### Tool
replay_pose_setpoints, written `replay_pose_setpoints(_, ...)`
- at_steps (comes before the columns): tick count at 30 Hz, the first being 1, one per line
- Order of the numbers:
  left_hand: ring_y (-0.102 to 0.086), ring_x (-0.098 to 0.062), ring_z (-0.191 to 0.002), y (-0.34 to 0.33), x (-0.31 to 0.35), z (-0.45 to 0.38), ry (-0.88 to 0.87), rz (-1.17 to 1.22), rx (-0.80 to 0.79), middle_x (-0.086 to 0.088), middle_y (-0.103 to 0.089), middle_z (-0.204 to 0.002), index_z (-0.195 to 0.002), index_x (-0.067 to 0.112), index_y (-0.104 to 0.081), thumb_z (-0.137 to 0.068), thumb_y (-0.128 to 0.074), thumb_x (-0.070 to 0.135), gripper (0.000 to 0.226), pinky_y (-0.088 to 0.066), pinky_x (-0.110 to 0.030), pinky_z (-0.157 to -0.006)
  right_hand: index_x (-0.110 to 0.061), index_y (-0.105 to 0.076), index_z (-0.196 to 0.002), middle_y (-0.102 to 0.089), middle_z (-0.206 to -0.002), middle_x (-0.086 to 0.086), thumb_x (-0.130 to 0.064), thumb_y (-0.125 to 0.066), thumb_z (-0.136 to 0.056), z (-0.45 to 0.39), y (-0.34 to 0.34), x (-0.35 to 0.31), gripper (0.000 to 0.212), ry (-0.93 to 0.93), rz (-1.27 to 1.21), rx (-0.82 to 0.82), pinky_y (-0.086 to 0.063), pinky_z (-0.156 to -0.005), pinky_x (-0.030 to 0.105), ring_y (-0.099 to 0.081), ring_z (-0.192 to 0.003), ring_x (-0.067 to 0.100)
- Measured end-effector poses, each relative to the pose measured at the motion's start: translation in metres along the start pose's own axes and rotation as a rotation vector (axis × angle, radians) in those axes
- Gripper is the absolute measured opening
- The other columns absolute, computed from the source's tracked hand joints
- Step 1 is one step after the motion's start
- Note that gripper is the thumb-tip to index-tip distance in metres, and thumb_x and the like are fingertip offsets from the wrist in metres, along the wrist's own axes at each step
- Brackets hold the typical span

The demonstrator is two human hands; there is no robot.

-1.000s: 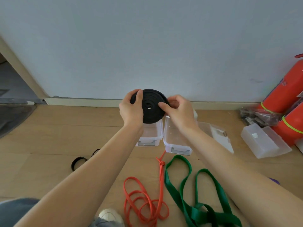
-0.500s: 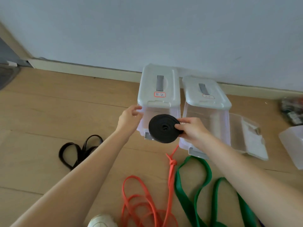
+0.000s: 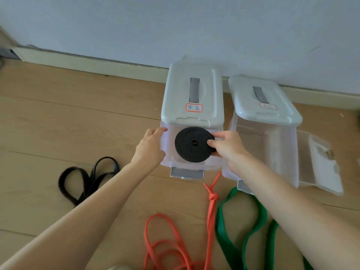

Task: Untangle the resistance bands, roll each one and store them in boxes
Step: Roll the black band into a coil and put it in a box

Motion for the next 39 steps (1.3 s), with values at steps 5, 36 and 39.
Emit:
replay_pose_setpoints(5,-0.038,-0.032,-0.117,0.011,-0.001,0.009,-0.101,-0.175,0.087,-0.008,-0.029,-0.14,-0.139,0.029,-0.036,-0.085,-0.054,0.007,0.062,-0.033,-0.035,-0.096,-0.005,-0.067,-0.104,-0.063,-0.09,0.007,-0.005,-0.055,-0.089,0.01,-0.031,-0.008,0.019,0.116,0.271,0.061,-0.043,-0.076,0.028,-0.059,-0.09,0.025)
replay_pose_setpoints(36,-0.052,-0.024,-0.11,0.037,-0.061,0.041,-0.053,0.151,0.224,-0.009,-0.048,-0.126,-0.128,0.011,-0.051,-0.084,-0.045,-0.005,0.048,-0.046,-0.035,-0.086,0.004,-0.054,-0.121,-0.056,-0.124,0.02,0.008,-0.044,-0.088,-0.007,-0.063,-0.016,0.035,0.19,0.817,-0.108,-0.047,-0.088,0.036,-0.056,-0.111,0.034)
replay_pose_setpoints(39,-0.053,-0.025,-0.108,0.032,-0.081,0.062,-0.007,0.148,0.2,-0.011,-0.049,-0.122,-0.128,0.01,-0.051,-0.084,-0.045,-0.006,0.048,-0.046,-0.036,-0.085,0.006,-0.057,-0.119,-0.058,-0.124,0.022,0.011,-0.042,-0.085,0.009,-0.065,-0.024,0.038,0.24,0.678,-0.089,-0.047,-0.095,0.037,-0.054,-0.115,0.035)
Point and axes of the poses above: each hand's wrist, its own z-axis away from the middle knuckle, its own y-axis out of the back of the hand, x = y × z, the point moved 9 cm from there along -z, towards the middle knuckle
